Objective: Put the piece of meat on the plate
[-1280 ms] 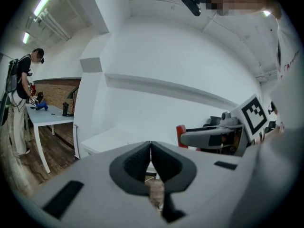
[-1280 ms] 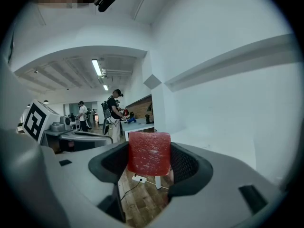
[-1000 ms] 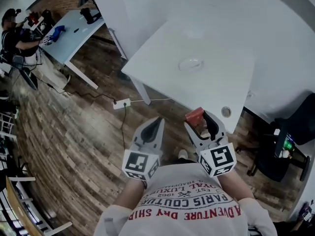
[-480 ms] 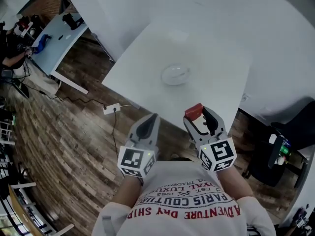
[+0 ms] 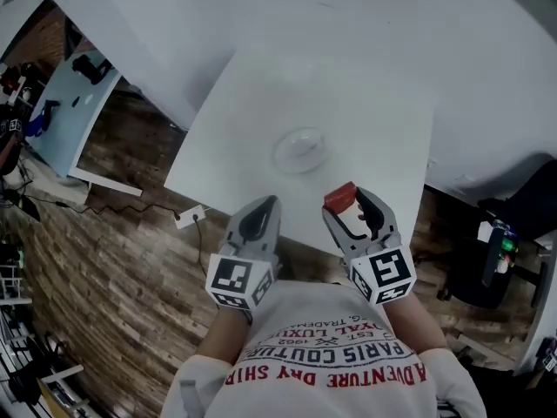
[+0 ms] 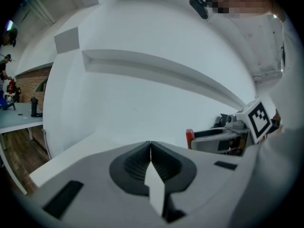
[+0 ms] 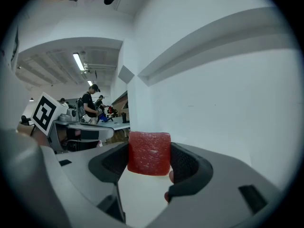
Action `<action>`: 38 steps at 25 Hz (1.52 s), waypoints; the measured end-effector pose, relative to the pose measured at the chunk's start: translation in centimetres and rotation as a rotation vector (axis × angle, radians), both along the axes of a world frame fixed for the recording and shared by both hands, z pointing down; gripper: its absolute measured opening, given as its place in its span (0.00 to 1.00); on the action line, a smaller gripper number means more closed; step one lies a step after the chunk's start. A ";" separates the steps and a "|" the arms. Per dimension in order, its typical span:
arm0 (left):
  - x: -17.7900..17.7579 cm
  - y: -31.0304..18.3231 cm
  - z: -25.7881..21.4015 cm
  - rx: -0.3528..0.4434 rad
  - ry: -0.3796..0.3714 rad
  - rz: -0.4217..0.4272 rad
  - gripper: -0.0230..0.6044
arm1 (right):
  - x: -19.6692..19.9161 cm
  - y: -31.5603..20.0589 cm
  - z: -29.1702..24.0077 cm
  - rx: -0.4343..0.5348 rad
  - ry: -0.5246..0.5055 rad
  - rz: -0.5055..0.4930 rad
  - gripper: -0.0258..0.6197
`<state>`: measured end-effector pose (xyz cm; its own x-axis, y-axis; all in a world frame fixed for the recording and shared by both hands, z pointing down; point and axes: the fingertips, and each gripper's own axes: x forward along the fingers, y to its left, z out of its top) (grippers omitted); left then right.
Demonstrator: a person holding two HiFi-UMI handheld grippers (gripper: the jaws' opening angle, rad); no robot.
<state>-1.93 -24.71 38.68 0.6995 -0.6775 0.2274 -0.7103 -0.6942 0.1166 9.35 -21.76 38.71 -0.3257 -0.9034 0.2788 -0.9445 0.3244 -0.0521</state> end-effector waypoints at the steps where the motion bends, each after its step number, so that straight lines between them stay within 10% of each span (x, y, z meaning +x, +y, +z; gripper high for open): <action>1: 0.1 -1.2 0.0 -0.002 0.003 0.022 0.05 | 0.0 -0.9 0.0 -0.002 0.006 0.020 0.47; 17: 0.1 -18.1 1.6 -0.104 0.004 0.384 0.05 | -1.1 -14.4 1.8 -0.135 -0.062 0.390 0.47; 38: 2.1 -21.2 12.3 -0.292 -0.109 0.516 0.05 | -0.6 -18.9 16.6 -0.538 0.019 0.443 0.47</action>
